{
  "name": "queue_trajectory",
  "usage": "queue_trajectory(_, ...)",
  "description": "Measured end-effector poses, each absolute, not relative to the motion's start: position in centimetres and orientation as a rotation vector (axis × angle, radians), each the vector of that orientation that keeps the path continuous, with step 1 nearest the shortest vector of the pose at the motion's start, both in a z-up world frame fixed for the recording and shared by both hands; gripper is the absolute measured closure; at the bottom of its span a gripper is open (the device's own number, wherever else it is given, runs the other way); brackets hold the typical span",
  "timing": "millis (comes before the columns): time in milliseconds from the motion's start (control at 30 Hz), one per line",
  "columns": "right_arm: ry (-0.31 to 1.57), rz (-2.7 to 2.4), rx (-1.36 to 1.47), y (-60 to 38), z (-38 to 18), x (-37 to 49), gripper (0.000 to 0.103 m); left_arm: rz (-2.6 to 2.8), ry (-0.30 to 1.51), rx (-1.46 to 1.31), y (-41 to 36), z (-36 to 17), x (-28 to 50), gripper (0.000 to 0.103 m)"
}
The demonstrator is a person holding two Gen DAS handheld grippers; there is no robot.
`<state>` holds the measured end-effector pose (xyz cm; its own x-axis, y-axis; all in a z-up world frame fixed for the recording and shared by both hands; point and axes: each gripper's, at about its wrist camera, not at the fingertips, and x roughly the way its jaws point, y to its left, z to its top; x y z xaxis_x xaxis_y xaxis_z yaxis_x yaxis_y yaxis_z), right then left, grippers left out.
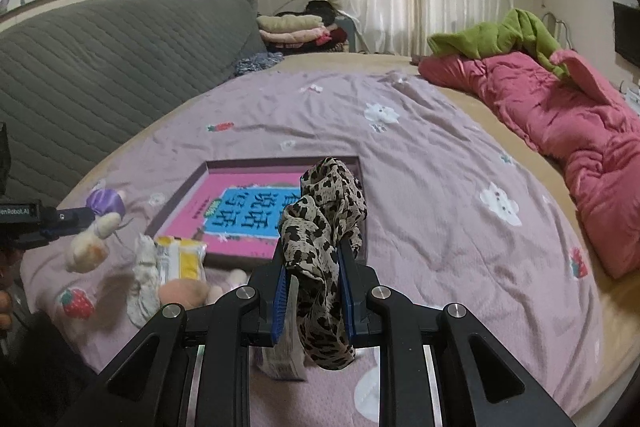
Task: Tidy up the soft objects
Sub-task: 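Lift the bunny with the left tool while the right tool drops the leopard scrunchie into the tray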
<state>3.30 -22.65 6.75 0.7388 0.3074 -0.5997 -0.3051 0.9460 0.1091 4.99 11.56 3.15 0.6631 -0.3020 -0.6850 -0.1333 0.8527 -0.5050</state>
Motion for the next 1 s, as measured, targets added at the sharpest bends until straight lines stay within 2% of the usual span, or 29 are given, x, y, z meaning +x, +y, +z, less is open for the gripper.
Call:
queue_trajectory(500,0.645,0.342,-0.011,-20.7,7.7,9.1,0.081,-0.087,0.823,-0.459,9.8,3.7,9.5,0.086)
queue_trajectory(1000,0.713,0.364,-0.022,-20.5,5.6,13.2,0.081,-0.061,0.854,-0.428,10.1,1.6,13.4,0.086)
